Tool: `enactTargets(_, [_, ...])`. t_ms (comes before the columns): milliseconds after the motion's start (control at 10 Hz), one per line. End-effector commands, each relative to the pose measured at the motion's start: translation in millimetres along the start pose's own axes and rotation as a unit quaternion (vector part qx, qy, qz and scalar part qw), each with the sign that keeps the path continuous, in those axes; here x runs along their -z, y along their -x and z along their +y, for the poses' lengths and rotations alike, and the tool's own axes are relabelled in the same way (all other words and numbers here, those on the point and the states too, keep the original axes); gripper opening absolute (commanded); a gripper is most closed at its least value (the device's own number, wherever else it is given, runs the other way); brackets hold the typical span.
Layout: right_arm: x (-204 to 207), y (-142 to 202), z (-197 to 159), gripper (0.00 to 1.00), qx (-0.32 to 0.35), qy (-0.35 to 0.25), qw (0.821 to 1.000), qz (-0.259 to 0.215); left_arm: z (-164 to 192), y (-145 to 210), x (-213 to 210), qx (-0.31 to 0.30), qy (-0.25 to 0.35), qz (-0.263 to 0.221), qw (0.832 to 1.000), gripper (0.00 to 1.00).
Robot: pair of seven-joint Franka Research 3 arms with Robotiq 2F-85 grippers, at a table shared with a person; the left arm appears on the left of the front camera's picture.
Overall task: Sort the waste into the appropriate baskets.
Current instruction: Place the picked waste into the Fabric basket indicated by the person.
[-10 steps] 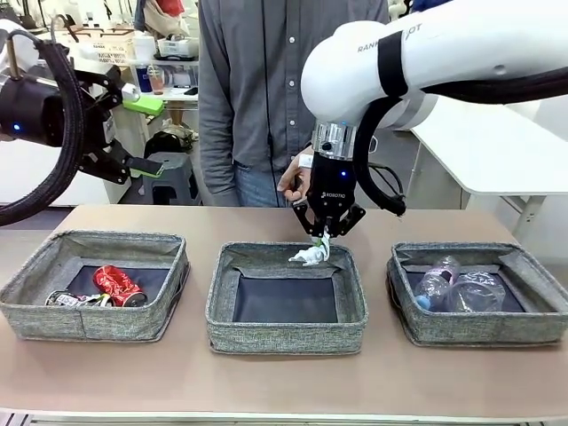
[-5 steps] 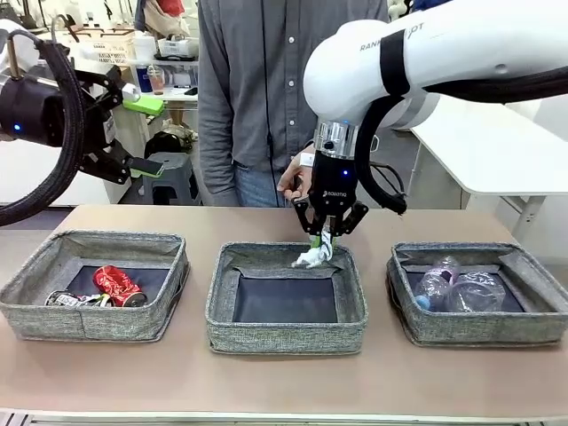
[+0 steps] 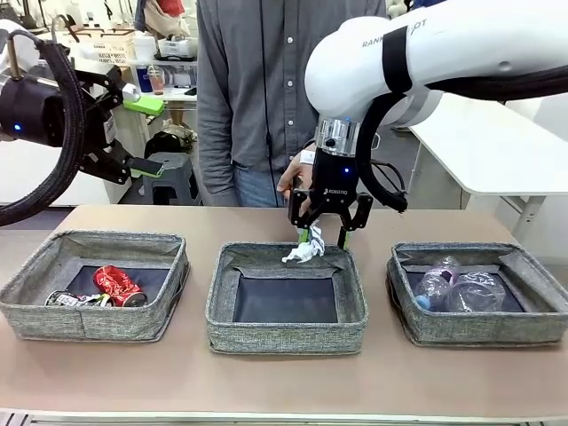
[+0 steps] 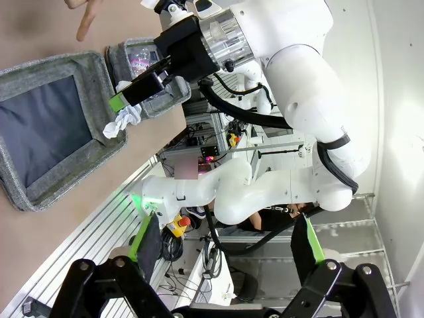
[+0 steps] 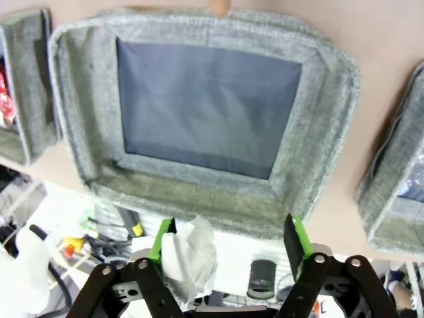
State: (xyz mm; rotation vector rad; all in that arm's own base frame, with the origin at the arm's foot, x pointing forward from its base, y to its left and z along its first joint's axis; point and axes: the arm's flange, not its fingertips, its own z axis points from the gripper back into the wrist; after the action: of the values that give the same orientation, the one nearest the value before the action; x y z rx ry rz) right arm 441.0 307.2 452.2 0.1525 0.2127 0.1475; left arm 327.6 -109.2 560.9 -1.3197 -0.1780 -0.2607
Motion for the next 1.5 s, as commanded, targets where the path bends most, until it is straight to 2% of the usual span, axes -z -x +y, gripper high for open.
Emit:
enactTargets(0, [-5,1,-4,1.00,-0.019,-0.026,0.999,0.004,0,1,0,0.012,0.007,0.000,1.000,1.00])
enactTargets(100, [-7,1,-6,1.00,-0.017,-0.053,0.998,0.002,0,1,0,0.012,0.007,0.000,1.000,1.00])
enactTargets(200, [-6,1,-9,1.00,0.018,-0.013,1.000,0.004,0,1,0,0.012,0.007,0.000,1.000,1.00])
enactTargets(300, [-9,2,-9,1.00,-0.046,-0.102,0.994,0.023,0,1,0,0.012,0.007,0.000,1.000,1.00])
enactTargets(400, [-12,3,-15,1.00,-0.076,-0.156,0.984,0.040,0,1,0,0.012,0.007,0.000,1.000,1.00])
enactTargets(500, [-13,4,-18,1.00,-0.042,-0.143,0.988,0.040,0,1,0,0.012,0.007,0.000,1.000,1.00])
enactTargets(600, [-16,4,-19,1.00,-0.101,-0.222,0.967,0.075,0,1,0,0.012,0.007,0.000,1.000,1.00])
enactTargets(700, [-14,-1,-22,1.00,-0.031,-0.199,0.975,0.091,0,1,0,0.012,0.007,0.000,1.000,1.00])
enactTargets(800, [-6,-5,-20,1.00,0.124,-0.022,0.991,0.053,0,1,0,0.012,0.007,0.000,1.000,1.00])
enactTargets(900, [-7,-4,-12,1.00,0.079,-0.048,0.995,0.043,0,1,0,0.012,0.007,0.000,1.000,1.00])
enactTargets(1000, [-3,-6,-11,1.00,0.139,0.047,0.989,0.018,0,1,0,0.012,0.007,0.000,1.000,1.00])
enactTargets(1200, [-5,-4,-9,1.00,0.084,-0.011,0.996,0.031,0,1,0,0.012,0.007,0.000,1.000,1.00])
enactTargets(1400, [-11,0,-15,1.00,0.070,-0.039,0.996,0.034,0,1,0,0.012,0.007,0.000,1.000,1.00])
